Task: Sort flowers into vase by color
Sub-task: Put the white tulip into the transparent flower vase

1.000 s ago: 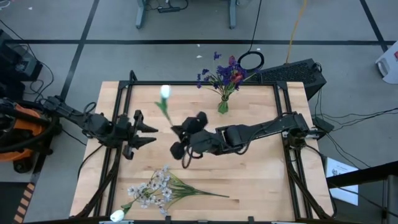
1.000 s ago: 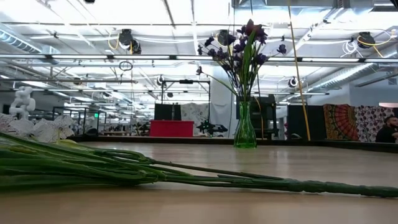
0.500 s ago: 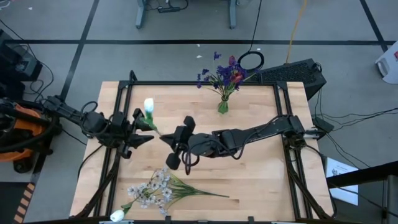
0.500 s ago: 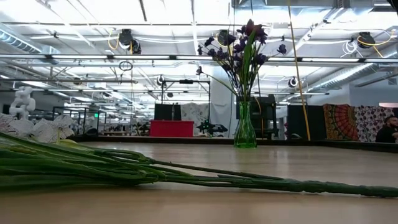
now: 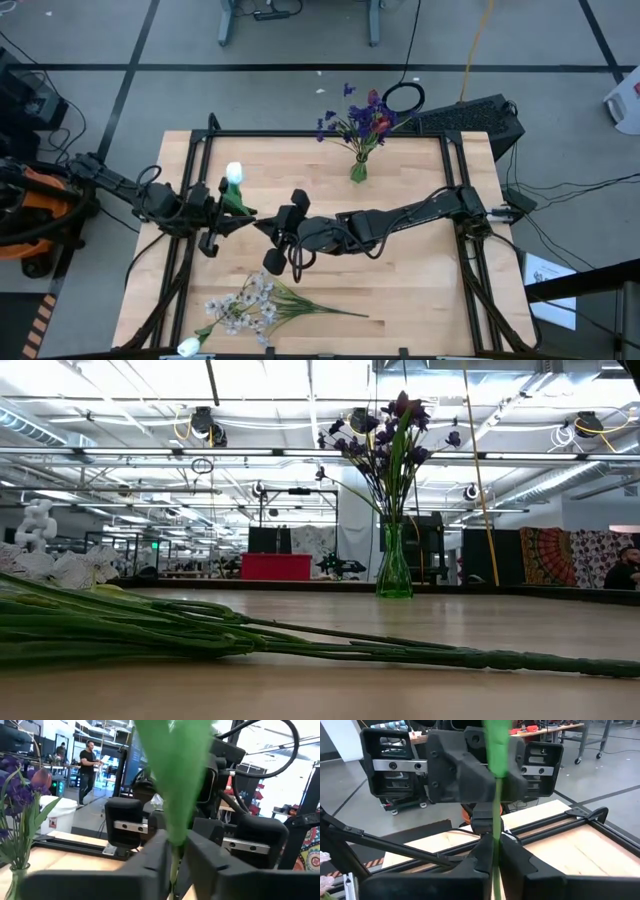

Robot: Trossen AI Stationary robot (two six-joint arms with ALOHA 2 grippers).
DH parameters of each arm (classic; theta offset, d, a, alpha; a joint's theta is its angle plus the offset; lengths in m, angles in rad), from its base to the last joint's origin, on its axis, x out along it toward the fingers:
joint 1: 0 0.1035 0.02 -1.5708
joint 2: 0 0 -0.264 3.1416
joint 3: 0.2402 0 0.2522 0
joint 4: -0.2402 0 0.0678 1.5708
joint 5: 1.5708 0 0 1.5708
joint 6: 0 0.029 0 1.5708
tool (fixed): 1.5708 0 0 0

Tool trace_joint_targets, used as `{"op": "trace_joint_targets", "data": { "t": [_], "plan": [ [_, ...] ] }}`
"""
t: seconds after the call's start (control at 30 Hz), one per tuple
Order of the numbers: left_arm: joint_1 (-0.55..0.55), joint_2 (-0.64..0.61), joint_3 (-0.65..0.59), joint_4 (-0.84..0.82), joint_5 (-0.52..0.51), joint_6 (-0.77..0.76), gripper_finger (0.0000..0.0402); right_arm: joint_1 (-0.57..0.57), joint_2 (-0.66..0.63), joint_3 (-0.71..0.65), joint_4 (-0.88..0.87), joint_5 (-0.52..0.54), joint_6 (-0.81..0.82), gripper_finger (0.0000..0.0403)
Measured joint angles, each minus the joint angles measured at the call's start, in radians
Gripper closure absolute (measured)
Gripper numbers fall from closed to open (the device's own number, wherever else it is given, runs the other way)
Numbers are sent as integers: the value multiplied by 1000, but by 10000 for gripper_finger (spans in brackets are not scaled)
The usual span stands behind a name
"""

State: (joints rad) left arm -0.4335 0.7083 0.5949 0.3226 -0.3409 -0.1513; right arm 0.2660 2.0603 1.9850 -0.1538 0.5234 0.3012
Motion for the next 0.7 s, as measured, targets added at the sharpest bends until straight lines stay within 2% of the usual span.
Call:
{"op": "trace_joint_targets", "data": {
  "t": [0.07, 0.1, 0.27, 0.43, 0.57, 0.7],
  "plan": [
    [-1, -11, 0, -17, 16, 0, 378, 1, -1, 0, -7, -2, 21, 378],
    [-1, -16, 0, -28, 19, -1, 386, 1, -1, 0, -9, -3, 33, 373],
    [-1, -82, 19, -143, 14, 1, 393, 3, -5, 0, -50, -2, 82, 351],
    [-1, -163, 159, -465, 12, -35, 396, 19, -17, 0, -124, -4, 152, 338],
    [-10, -195, 268, -689, 94, -103, 397, 31, -23, 0, -211, -7, 239, 340],
    [-77, -199, 269, -697, 206, -109, 397, 38, -23, 0, -257, -6, 303, 344]
  ]
}}
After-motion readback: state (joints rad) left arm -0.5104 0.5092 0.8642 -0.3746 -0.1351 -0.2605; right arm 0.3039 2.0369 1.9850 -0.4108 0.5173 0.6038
